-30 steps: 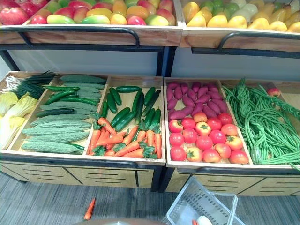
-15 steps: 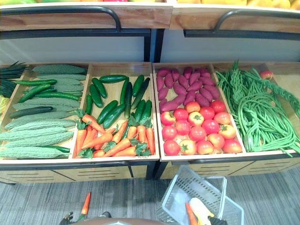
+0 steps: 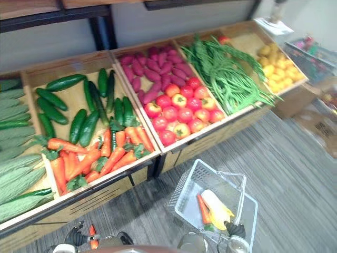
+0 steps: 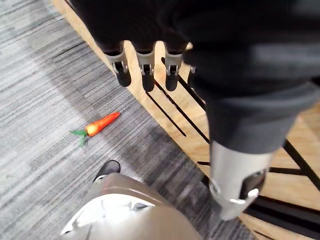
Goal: Pick vegetable in the basket
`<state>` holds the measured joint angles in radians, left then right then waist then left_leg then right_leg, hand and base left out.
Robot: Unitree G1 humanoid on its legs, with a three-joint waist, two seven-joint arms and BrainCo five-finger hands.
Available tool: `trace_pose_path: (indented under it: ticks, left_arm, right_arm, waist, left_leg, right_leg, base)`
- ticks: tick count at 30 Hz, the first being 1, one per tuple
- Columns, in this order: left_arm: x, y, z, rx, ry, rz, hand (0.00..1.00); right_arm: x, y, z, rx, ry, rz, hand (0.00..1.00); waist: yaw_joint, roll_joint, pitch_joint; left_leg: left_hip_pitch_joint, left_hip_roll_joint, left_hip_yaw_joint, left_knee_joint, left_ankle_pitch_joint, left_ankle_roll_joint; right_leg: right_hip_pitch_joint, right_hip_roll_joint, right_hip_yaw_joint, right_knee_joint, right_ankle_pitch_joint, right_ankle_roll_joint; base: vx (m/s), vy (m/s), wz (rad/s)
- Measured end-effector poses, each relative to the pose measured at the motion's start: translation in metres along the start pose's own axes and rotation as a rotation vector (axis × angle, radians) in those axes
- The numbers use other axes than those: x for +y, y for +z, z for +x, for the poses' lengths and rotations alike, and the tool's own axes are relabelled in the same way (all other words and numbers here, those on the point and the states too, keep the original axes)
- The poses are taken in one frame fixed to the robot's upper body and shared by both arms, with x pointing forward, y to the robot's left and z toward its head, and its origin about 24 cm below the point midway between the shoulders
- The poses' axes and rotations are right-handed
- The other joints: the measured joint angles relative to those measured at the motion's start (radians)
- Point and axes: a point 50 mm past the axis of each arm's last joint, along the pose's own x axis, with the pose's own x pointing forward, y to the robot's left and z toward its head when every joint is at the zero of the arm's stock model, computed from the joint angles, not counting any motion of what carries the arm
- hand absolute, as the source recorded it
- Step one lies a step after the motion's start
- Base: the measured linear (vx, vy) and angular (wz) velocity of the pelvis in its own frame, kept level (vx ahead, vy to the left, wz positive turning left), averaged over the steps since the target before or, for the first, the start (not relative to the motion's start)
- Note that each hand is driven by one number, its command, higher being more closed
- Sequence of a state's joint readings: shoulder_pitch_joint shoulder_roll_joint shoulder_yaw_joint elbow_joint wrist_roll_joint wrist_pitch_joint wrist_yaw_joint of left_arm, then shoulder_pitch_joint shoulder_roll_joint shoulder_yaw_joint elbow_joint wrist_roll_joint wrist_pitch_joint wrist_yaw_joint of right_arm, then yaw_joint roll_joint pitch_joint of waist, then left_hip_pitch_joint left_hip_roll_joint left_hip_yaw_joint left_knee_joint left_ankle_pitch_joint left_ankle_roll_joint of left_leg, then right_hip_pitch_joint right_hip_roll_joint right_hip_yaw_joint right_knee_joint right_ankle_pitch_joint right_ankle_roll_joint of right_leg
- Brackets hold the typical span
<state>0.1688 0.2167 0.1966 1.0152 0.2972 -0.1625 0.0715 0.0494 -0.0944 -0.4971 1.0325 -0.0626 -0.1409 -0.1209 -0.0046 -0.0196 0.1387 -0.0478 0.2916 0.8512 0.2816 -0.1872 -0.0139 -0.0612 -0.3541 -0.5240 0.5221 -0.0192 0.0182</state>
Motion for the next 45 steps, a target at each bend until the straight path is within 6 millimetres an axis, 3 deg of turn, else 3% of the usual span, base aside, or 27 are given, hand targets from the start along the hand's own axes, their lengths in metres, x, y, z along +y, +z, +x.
trace_pose_path:
  ticks: [1, 3, 4, 6, 7, 13, 16, 17, 18, 19, 21, 23, 25, 26, 27, 30, 34, 40, 42, 44, 45]
  left_arm:
    - [-0.001, -0.002, -0.001, 0.009, 0.004, -0.017, 0.00]
    - [-0.010, -0.007, -0.004, 0.025, -0.013, -0.042, 0.00]
    - [-0.015, -0.009, -0.005, 0.029, -0.022, -0.050, 0.00]
    - [-0.017, -0.005, -0.004, 0.022, -0.027, -0.055, 0.00]
    - [-0.023, -0.002, -0.003, 0.020, -0.040, -0.069, 0.00]
    - [-0.036, 0.024, 0.003, -0.040, -0.067, -0.090, 0.00]
    - [-0.042, 0.022, 0.001, -0.032, -0.079, -0.090, 0.00]
    - [-0.045, 0.020, 0.000, -0.026, -0.085, -0.096, 0.00]
    - [-0.047, 0.021, 0.000, -0.027, -0.080, -0.100, 0.00]
    - [-0.049, 0.022, -0.001, -0.029, -0.079, -0.103, 0.00]
    - [-0.054, 0.020, -0.003, -0.023, -0.079, -0.104, 0.00]
    - [-0.054, 0.016, -0.004, -0.018, -0.080, -0.097, 0.00]
    - [-0.055, 0.015, -0.005, -0.018, -0.081, -0.101, 0.00]
    - [-0.055, 0.014, -0.005, -0.015, -0.083, -0.102, 0.00]
    - [-0.054, 0.011, -0.005, -0.001, -0.081, -0.096, 0.00]
    - [-0.047, 0.010, -0.003, 0.001, -0.064, -0.094, 0.00]
    - [-0.047, 0.012, -0.003, -0.003, -0.069, -0.096, 0.00]
    - [-0.049, 0.020, -0.001, -0.029, -0.082, -0.085, 0.00]
    - [-0.047, 0.018, -0.001, -0.014, -0.070, -0.127, 0.00]
    - [-0.045, 0.013, 0.000, 0.024, -0.055, -0.197, 0.00]
    - [-0.046, 0.008, -0.001, 0.054, -0.047, -0.253, 0.00]
  right_arm:
    - [0.002, 0.000, 0.001, 0.009, 0.006, -0.007, 1.00]
    - [-0.002, 0.002, 0.002, 0.002, -0.002, -0.014, 1.00]
    - [-0.002, 0.002, 0.002, 0.007, -0.004, -0.018, 1.00]
    - [-0.001, 0.003, 0.003, 0.006, 0.000, -0.020, 1.00]
    - [-0.003, 0.003, 0.003, 0.008, 0.000, -0.035, 1.00]
    - [-0.009, -0.007, 0.000, 0.032, -0.013, -0.066, 1.00]
    - [-0.014, -0.009, -0.001, 0.023, -0.022, -0.096, 1.00]
    - [-0.012, -0.006, 0.000, 0.013, -0.010, -0.111, 1.00]
    - [-0.012, -0.001, 0.002, -0.001, -0.006, -0.117, 1.00]
    - [-0.014, 0.002, 0.003, -0.010, -0.007, -0.125, 1.00]
    - [-0.011, 0.012, 0.006, -0.037, 0.010, -0.151, 1.00]
    - [-0.009, 0.009, 0.005, -0.030, 0.029, -0.157, 1.00]
    - [-0.010, 0.001, 0.003, -0.013, 0.036, -0.168, 1.00]
    - [-0.015, 0.001, 0.003, -0.011, 0.025, -0.175, 1.00]
    - [-0.014, -0.005, 0.001, 0.009, 0.029, -0.173, 1.00]
    - [-0.014, -0.021, -0.005, 0.048, 0.023, -0.144, 1.00]
    - [-0.012, -0.025, -0.008, 0.050, 0.032, -0.137, 1.00]
    - [0.001, -0.019, -0.007, 0.024, 0.074, -0.119, 1.00]
    - [0.009, -0.019, -0.008, 0.027, 0.108, -0.116, 1.00]
    - [0.011, -0.021, -0.008, 0.038, 0.115, -0.114, 1.00]
    - [0.011, -0.022, -0.008, 0.046, 0.116, -0.114, 1.00]
  waist:
    - [0.009, -0.008, -0.004]
    - [0.009, 0.012, -0.007]
    - [0.012, 0.028, -0.025]
    - [0.006, 0.012, -0.018]
    - [0.005, 0.019, -0.019]
    - [-0.037, 0.040, -0.021]
    - [-0.045, 0.055, -0.012]
    - [-0.042, 0.047, -0.003]
    - [-0.035, 0.047, 0.003]
    - [-0.030, 0.051, 0.003]
    - [-0.010, 0.062, 0.007]
    - [-0.012, 0.063, 0.007]
    - [-0.013, 0.068, 0.010]
    - [-0.009, 0.080, 0.017]
    - [-0.002, 0.077, 0.007]
    - [-0.007, 0.038, 0.007]
    - [-0.013, 0.036, 0.002]
    - [-0.009, 0.037, -0.002]
    - [-0.006, 0.025, -0.021]
    - [0.005, 0.016, -0.027]
    - [0.006, 0.023, -0.031]
  left_leg:
    - [0.005, 0.006, 0.054, 0.003, 0.010, -0.003]
    - [0.012, 0.003, 0.098, -0.034, 0.046, -0.010]
    - [0.007, 0.018, 0.150, -0.053, 0.062, -0.028]
    - [0.012, 0.019, 0.206, -0.039, 0.072, -0.031]
    - [0.017, 0.046, 0.239, -0.017, 0.075, -0.036]
    - [0.072, 0.186, 0.292, 0.073, 0.117, -0.073]
    - [0.123, 0.249, 0.222, 0.187, 0.171, -0.055]
    - [0.096, 0.243, 0.081, 0.239, 0.202, -0.041]
    - [0.060, 0.143, -0.147, 0.209, 0.134, -0.080]
    - [0.046, 0.082, -0.250, 0.188, 0.098, -0.085]
    - [0.027, -0.098, -0.519, 0.084, 0.005, -0.091]
    - [0.012, -0.151, -0.642, 0.013, -0.014, -0.091]
    - [-0.001, -0.162, -0.718, -0.064, -0.012, -0.091]
    - [-0.005, -0.150, -0.727, -0.116, 0.010, -0.089]
    - [0.001, -0.161, -0.692, -0.115, -0.008, -0.086]
    - [0.020, -0.198, -0.621, -0.127, -0.016, -0.059]
    - [0.085, -0.214, -0.567, -0.165, -0.017, -0.056]
    - [0.154, -0.206, -0.526, -0.170, -0.017, -0.056]
    - [0.134, -0.214, -0.509, -0.177, -0.017, -0.056]
    - [0.125, -0.218, -0.506, -0.178, -0.017, -0.056]
    - [0.124, -0.210, -0.510, -0.178, -0.017, -0.056]
  right_leg:
    - [-0.007, -0.003, -0.038, -0.039, -0.020, 0.010]
    - [-0.005, 0.057, -0.053, -0.171, -0.020, 0.014]
    - [-0.008, 0.085, -0.036, -0.272, -0.035, 0.042]
    - [-0.024, 0.093, -0.029, -0.316, -0.066, 0.088]
    - [-0.024, 0.124, -0.016, -0.363, -0.067, 0.091]
    - [-0.010, 0.246, 0.053, -0.407, -0.070, 0.063]
    - [0.002, 0.281, 0.172, -0.403, -0.073, 0.036]
    - [0.003, 0.281, 0.252, -0.409, -0.062, 0.018]
    - [-0.014, 0.267, 0.333, -0.416, -0.047, 0.019]
    - [-0.024, 0.263, 0.376, -0.423, -0.037, 0.021]
    - [-0.037, 0.274, 0.551, -0.476, -0.008, 0.024]
    - [-0.038, 0.296, 0.628, -0.492, -0.006, 0.026]
    - [-0.040, 0.313, 0.672, -0.490, -0.005, 0.026]
    - [-0.047, 0.331, 0.691, -0.489, 0.000, 0.036]
    - [-0.047, 0.323, 0.705, -0.499, 0.010, 0.050]
    - [-0.050, 0.274, 0.720, -0.520, 0.045, 0.092]
    - [-0.053, 0.266, 0.706, -0.494, 0.046, 0.098]
    - [-0.097, 0.270, 0.553, -0.320, 0.014, 0.073]
    - [-0.106, 0.249, 0.467, -0.357, 0.013, 0.072]
    - [-0.074, 0.248, 0.454, -0.443, 0.025, 0.084]
    - [-0.042, 0.256, 0.440, -0.499, 0.054, 0.083]
  base:
    - [-0.13, -0.156, -1.35]
    - [-0.14, -0.240, -1.39]
    - [-0.15, -0.315, -1.21]
    - [-0.08, -0.300, -1.02]
    - [-0.05, -0.291, -0.90]
    - [-0.08, -0.219, -0.61]
    - [-0.07, -0.125, -1.16]
    - [-0.01, -0.060, -1.73]
    - [-0.01, -0.028, -1.81]
    - [-0.02, 0.072, -1.97]
    - [-0.02, 0.114, -2.06]
    - [-0.04, 0.136, -1.51]
    - [-0.05, 0.159, -1.31]
    - [-0.03, 0.209, -1.37]
    - [0.03, 0.182, -1.02]
    - [0.11, 0.182, -0.50]
    - [0.17, 0.118, -0.43]
    - [0.06, 0.011, -0.21]
    - [-0.02, -0.001, -0.08]
    - [0.00, -0.026, -0.05]
    - [0.00, -0.045, 0.08]
